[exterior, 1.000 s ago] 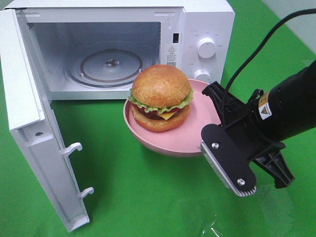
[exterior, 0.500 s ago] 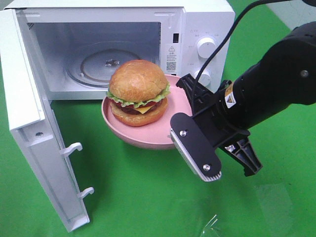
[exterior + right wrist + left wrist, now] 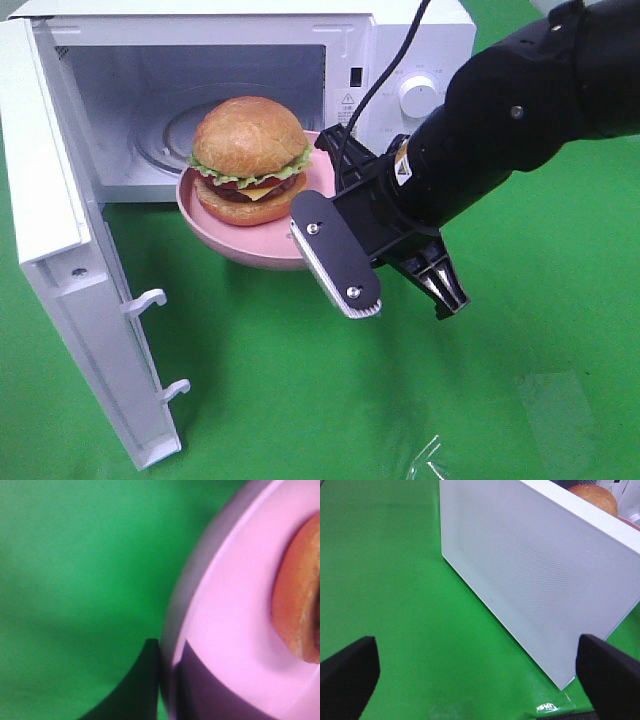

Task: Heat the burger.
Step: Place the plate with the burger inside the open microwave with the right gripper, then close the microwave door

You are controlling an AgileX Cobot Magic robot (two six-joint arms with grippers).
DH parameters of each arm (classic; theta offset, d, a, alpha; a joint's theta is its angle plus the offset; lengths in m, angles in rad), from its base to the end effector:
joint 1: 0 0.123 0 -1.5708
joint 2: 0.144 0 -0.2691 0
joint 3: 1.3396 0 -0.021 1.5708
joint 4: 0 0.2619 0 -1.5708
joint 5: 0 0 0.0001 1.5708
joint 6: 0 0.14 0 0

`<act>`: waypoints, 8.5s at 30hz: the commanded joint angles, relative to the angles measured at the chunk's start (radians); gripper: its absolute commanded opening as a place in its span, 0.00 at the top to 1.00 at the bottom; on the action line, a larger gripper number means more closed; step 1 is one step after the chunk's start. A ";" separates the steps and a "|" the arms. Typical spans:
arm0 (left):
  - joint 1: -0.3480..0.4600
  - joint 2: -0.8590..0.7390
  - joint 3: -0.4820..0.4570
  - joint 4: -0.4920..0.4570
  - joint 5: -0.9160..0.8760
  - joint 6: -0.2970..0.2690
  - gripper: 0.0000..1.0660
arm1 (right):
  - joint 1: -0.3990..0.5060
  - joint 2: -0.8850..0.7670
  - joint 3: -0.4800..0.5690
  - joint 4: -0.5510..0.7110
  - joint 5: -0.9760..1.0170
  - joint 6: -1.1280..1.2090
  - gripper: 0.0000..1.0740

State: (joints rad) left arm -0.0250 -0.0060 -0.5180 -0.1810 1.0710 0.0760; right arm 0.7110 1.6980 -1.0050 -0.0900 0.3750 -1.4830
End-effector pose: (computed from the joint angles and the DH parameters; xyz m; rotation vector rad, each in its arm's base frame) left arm 0.0596 -0.0236 0.2669 0.1141 2.0191 -0.1836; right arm 0.2889 0.2427 0.1342 -2.3492 1.0971 -0.3666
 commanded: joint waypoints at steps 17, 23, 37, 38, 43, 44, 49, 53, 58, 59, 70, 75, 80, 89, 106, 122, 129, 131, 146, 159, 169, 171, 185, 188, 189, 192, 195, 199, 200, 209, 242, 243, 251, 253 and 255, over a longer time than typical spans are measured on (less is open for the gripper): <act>-0.006 -0.005 0.002 -0.001 0.000 -0.007 0.04 | 0.012 0.144 -0.190 -0.004 -0.018 0.061 1.00; -0.006 -0.005 0.002 -0.001 0.000 -0.007 0.04 | 0.012 0.190 -0.246 -0.023 0.013 0.097 1.00; -0.006 -0.005 0.002 -0.001 0.000 -0.007 0.04 | 0.011 0.293 -0.427 -0.059 0.081 0.188 1.00; -0.006 -0.005 0.002 -0.001 0.000 -0.007 0.04 | 0.011 0.303 -0.448 -0.059 0.083 0.188 1.00; -0.006 -0.005 0.002 -0.001 0.000 -0.007 0.04 | 0.011 0.323 -0.493 -0.080 0.082 0.192 1.00; -0.006 -0.005 0.002 0.000 0.000 -0.007 0.04 | 0.011 0.333 -0.511 -0.083 0.084 0.200 1.00; -0.006 -0.005 0.002 0.000 0.000 -0.007 0.04 | 0.011 0.363 -0.553 -0.093 0.087 0.203 1.00; -0.006 -0.005 0.002 0.000 0.000 -0.007 0.04 | 0.011 0.382 -0.582 -0.102 0.091 0.220 1.00; -0.006 -0.005 0.002 0.000 0.000 -0.007 0.04 | 0.008 0.429 -0.647 -0.107 0.124 0.226 1.00; -0.006 -0.005 0.002 0.000 0.000 -0.007 0.04 | 0.008 0.429 -0.647 -0.107 0.124 0.226 1.00; -0.006 -0.005 0.002 0.001 0.000 -0.007 0.04 | 0.008 0.516 -0.777 -0.129 0.141 0.285 1.00; -0.006 -0.005 0.002 0.001 0.000 -0.007 0.04 | -0.003 0.559 -0.850 -0.128 0.165 0.307 1.00; -0.006 -0.005 0.002 0.001 0.000 -0.007 0.04 | -0.016 0.583 -0.889 -0.132 0.166 0.319 1.00; -0.006 -0.005 0.002 0.001 0.000 -0.007 0.04 | -0.021 0.629 -0.933 -0.132 0.154 0.319 0.97; -0.006 -0.005 0.002 0.001 0.000 -0.007 0.04 | -0.026 0.629 -0.927 -0.121 0.136 0.319 0.65; -0.006 -0.005 0.002 0.001 0.000 -0.007 0.04 | -0.024 0.580 -0.837 -0.056 0.132 0.300 0.53; -0.006 -0.005 0.002 0.001 0.000 -0.007 0.04 | -0.024 0.507 -0.725 -0.046 0.074 0.295 0.43; -0.006 -0.005 0.002 0.001 0.000 -0.007 0.04 | -0.024 0.444 -0.631 -0.046 0.031 0.293 0.40; -0.006 -0.005 0.002 0.001 0.000 -0.007 0.04 | -0.024 0.218 -0.336 -0.048 -0.023 0.284 0.40; -0.006 -0.005 0.002 0.001 0.000 -0.007 0.04 | -0.027 -0.031 -0.108 -0.050 -0.019 0.610 0.40; -0.006 -0.005 0.002 0.001 0.000 -0.007 0.04 | -0.027 -0.211 0.058 -0.049 0.003 1.011 0.40; -0.006 -0.005 0.002 0.001 0.000 -0.007 0.04 | -0.027 -0.247 0.086 -0.049 0.014 1.105 0.40; -0.006 -0.005 0.002 0.001 0.000 -0.007 0.04 | -0.027 -0.436 0.193 -0.049 0.301 1.483 0.31; -0.006 -0.005 0.002 0.001 0.000 -0.007 0.04 | -0.027 -0.459 0.198 -0.049 0.338 1.490 0.30; -0.006 -0.005 0.002 0.001 0.000 -0.007 0.04 | -0.027 -0.484 0.202 -0.049 0.364 1.504 0.30; -0.006 -0.005 0.002 0.001 0.000 -0.007 0.04 | -0.027 -0.519 0.208 -0.049 0.396 1.520 0.30; -0.006 -0.005 0.002 0.001 0.000 -0.007 0.04 | -0.027 -0.548 0.208 -0.050 0.421 1.535 0.30; -0.006 -0.005 0.002 0.001 0.000 -0.007 0.04 | -0.027 -0.618 0.208 -0.055 0.466 1.557 0.30; -0.006 -0.005 0.002 0.001 0.000 -0.007 0.04 | -0.027 -0.618 0.208 -0.055 0.466 1.557 0.30; -0.006 -0.005 0.002 0.001 0.000 -0.007 0.04 | -0.131 -0.733 0.271 -0.051 0.523 1.579 0.30; -0.006 -0.005 0.002 0.001 0.000 -0.007 0.04 | -0.598 -1.655 0.510 -0.037 0.584 1.609 0.30; -0.006 -0.005 0.002 0.001 0.000 -0.007 0.04 | -0.598 -1.655 0.510 -0.037 0.584 1.609 0.30; -0.006 -0.003 0.002 -0.001 0.000 -0.007 0.04 | -0.631 -1.729 0.510 -0.039 0.584 1.613 0.30; -0.006 -0.004 0.002 0.000 0.000 -0.007 0.04 | -0.631 -1.729 0.510 -0.040 0.584 1.614 0.30; -0.006 -0.004 0.002 0.001 0.000 -0.007 0.04 | -0.631 -1.729 0.510 -0.040 0.584 1.614 0.31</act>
State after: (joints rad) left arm -0.0250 -0.0060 -0.5180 -0.1800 1.0710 0.0760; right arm 0.0840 -0.0050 -0.4960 -0.1280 0.9670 0.1380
